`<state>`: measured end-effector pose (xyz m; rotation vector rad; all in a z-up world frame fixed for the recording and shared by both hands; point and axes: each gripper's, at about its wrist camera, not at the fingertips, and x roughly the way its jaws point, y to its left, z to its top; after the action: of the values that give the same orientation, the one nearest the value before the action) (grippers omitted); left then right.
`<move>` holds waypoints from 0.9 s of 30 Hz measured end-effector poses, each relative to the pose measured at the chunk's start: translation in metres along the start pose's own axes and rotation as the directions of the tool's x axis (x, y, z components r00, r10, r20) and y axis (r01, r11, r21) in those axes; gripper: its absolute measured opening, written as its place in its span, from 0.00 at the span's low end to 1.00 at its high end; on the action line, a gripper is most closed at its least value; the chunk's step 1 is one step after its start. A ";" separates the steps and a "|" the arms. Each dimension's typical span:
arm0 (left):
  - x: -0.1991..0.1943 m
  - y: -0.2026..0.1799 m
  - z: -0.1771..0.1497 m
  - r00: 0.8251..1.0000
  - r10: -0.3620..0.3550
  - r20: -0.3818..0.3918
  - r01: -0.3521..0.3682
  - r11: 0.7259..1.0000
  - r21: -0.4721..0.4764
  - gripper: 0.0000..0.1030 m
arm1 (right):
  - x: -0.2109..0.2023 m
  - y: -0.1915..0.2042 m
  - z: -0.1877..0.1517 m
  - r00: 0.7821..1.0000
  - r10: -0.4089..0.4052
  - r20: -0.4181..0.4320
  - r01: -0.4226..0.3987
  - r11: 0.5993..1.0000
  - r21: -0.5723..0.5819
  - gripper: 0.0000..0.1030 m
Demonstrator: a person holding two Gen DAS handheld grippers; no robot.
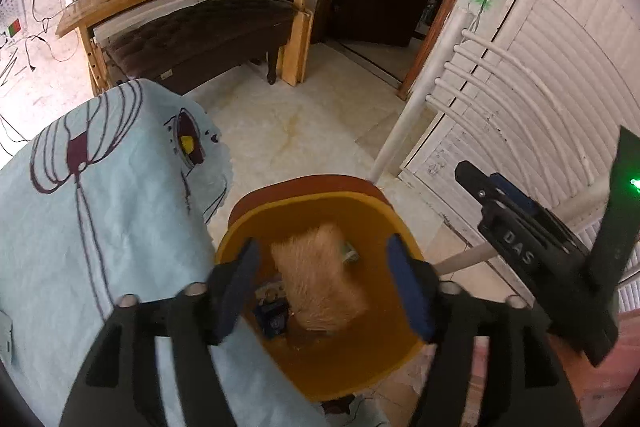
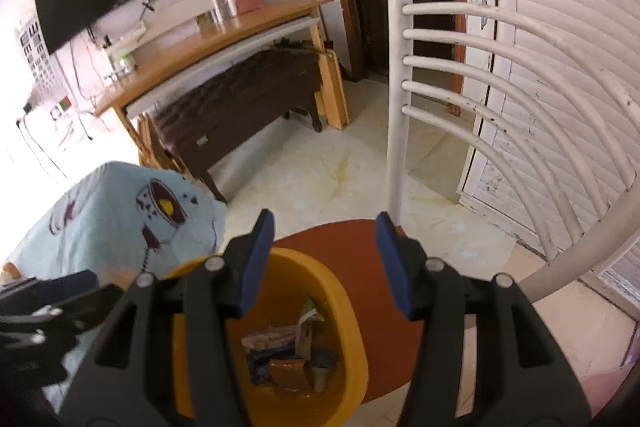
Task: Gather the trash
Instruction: 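Carry loofah and green packet over the yellow bin and open both grippers, then move both grippers back over the table toward the orange box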
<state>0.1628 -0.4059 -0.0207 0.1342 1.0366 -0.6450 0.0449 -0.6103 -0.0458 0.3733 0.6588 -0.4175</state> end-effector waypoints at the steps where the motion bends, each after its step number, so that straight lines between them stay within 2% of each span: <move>1: 0.001 -0.001 0.000 1.000 0.000 0.000 0.000 1.000 -0.002 0.66 | -0.001 0.001 0.001 1.000 0.009 0.001 -0.009 1.000 0.000 0.49; 10: -0.018 0.009 -0.006 1.000 -0.006 0.028 0.007 0.999 -0.032 0.66 | -0.011 0.019 0.001 0.999 0.034 0.018 -0.034 0.999 -0.040 0.49; 12: -0.029 0.016 -0.010 0.999 -0.007 0.051 0.009 0.999 -0.042 0.66 | -0.013 0.023 0.001 0.999 0.047 0.023 -0.046 0.998 -0.049 0.55; 14: -0.042 0.025 -0.013 0.997 0.007 0.079 -0.002 0.999 -0.054 0.66 | -0.016 0.031 0.000 0.998 0.059 0.027 -0.058 0.996 -0.066 0.56; 20: -0.082 0.068 -0.019 0.987 0.058 0.150 -0.043 0.994 -0.099 0.66 | -0.031 0.067 -0.005 0.992 0.123 0.037 -0.116 0.983 -0.142 0.56; 23: -0.098 0.097 -0.021 0.980 0.097 0.174 -0.072 0.987 -0.143 0.66 | -0.038 0.086 -0.010 0.990 0.134 0.046 -0.123 0.973 -0.195 0.64; 27: -0.112 0.131 -0.028 0.972 0.142 0.188 -0.105 0.976 -0.191 0.66 | -0.044 0.110 -0.016 0.988 0.151 0.044 -0.134 0.957 -0.257 0.65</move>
<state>0.1760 -0.2406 0.0335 -0.0244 0.8789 -0.4385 0.0580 -0.4982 -0.0068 0.1623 0.6104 -0.2030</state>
